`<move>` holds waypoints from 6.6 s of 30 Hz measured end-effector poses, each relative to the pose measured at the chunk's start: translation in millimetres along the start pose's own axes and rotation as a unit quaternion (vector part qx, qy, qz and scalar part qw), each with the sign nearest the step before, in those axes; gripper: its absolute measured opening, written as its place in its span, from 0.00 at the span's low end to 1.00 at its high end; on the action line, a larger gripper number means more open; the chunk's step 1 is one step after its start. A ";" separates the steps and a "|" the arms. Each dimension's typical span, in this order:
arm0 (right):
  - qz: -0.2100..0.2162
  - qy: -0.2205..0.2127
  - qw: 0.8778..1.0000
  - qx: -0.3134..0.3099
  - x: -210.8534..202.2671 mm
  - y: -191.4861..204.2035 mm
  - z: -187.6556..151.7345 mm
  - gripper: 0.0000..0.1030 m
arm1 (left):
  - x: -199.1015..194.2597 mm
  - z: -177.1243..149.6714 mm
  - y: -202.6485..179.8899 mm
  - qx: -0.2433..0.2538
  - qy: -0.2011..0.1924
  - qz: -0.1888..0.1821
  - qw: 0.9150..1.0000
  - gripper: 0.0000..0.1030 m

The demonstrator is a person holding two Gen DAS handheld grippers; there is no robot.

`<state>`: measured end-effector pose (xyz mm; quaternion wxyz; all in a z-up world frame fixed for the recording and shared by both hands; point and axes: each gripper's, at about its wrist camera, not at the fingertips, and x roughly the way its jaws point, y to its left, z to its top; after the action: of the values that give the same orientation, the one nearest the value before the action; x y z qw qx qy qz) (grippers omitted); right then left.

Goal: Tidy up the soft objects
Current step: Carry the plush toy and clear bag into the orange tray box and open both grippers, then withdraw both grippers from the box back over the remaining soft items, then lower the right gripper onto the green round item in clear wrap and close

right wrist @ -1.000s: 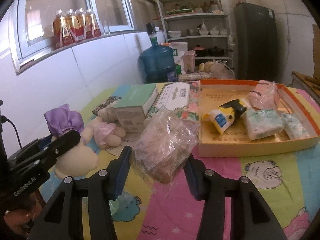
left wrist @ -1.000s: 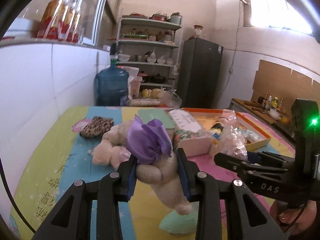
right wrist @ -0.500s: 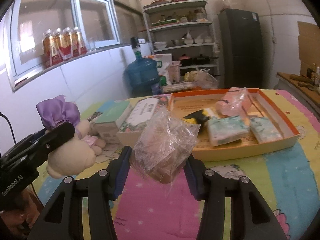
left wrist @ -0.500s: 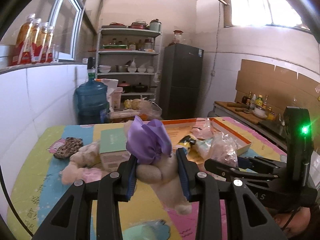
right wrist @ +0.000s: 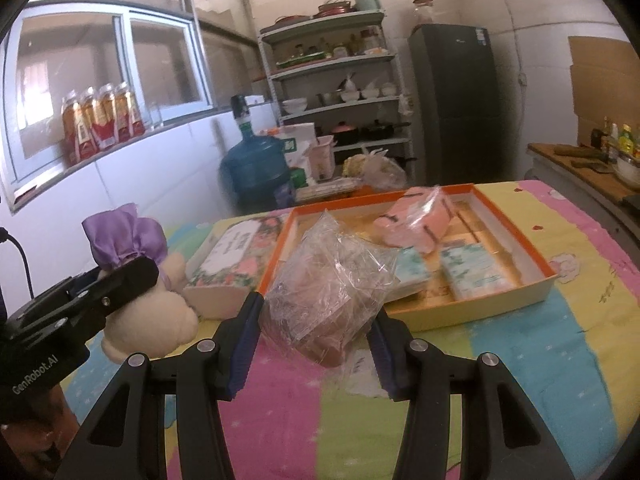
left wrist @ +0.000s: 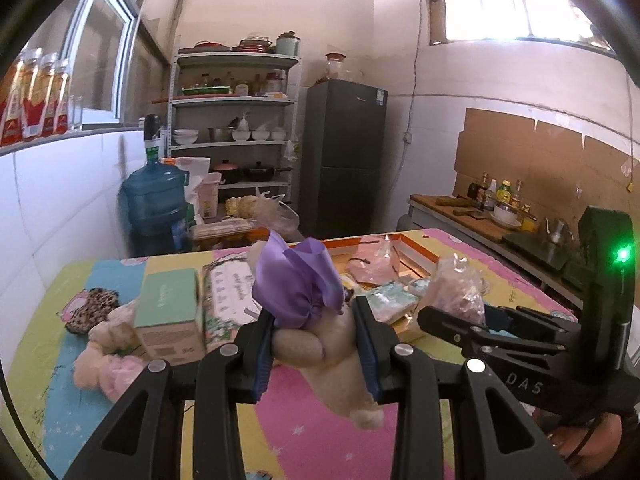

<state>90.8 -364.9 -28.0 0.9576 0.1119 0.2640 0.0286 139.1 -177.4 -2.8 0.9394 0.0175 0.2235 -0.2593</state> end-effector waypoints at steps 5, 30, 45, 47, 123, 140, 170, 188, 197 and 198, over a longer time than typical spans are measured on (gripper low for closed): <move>-0.014 -0.014 1.000 0.004 -4.6 -20.4 9.0 0.51 | 11.8 8.4 -14.6 0.011 -0.003 -0.001 1.000 0.36; -0.061 -0.035 0.998 -0.009 16.8 -102.6 62.2 0.51 | 97.9 55.0 -65.8 0.031 0.018 -0.012 0.999 0.36; -0.066 0.001 0.998 -0.013 66.5 -137.1 87.3 0.51 | 160.2 61.8 -74.4 0.006 0.049 -0.021 0.999 0.36; -0.067 0.008 0.998 -0.014 74.6 -140.6 89.9 0.51 | 167.7 62.2 -73.7 0.002 0.053 -0.022 0.998 0.36; -0.085 0.058 0.995 -0.009 68.6 -118.8 57.5 0.68 | 109.0 59.9 -58.2 -0.022 0.027 -0.002 0.999 0.67; -0.065 0.008 0.997 -0.047 20.0 -48.0 60.5 0.68 | 29.8 64.0 -32.7 -0.014 -0.028 0.040 0.999 0.67; -0.007 -0.019 0.994 -0.106 -12.0 84.5 33.8 0.68 | -76.1 24.8 49.1 -0.035 -0.064 0.104 0.992 0.67; 0.047 0.005 0.991 -0.123 -2.7 142.3 -1.4 0.68 | -118.7 -26.4 124.9 -0.076 -0.052 0.158 0.983 0.67; 0.076 0.023 0.987 -0.139 8.9 160.8 -29.4 0.68 | -123.5 -54.8 149.2 -0.094 -0.039 0.170 0.980 0.67; 0.079 0.026 0.987 -0.140 9.8 162.2 -32.4 0.68 | -123.4 -56.5 150.5 -0.096 -0.038 0.170 0.980 0.67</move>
<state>83.4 -199.5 -22.7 0.9515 -0.0031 0.2722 0.1435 95.9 20.4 -13.2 0.9749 -0.0445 0.2055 -0.0734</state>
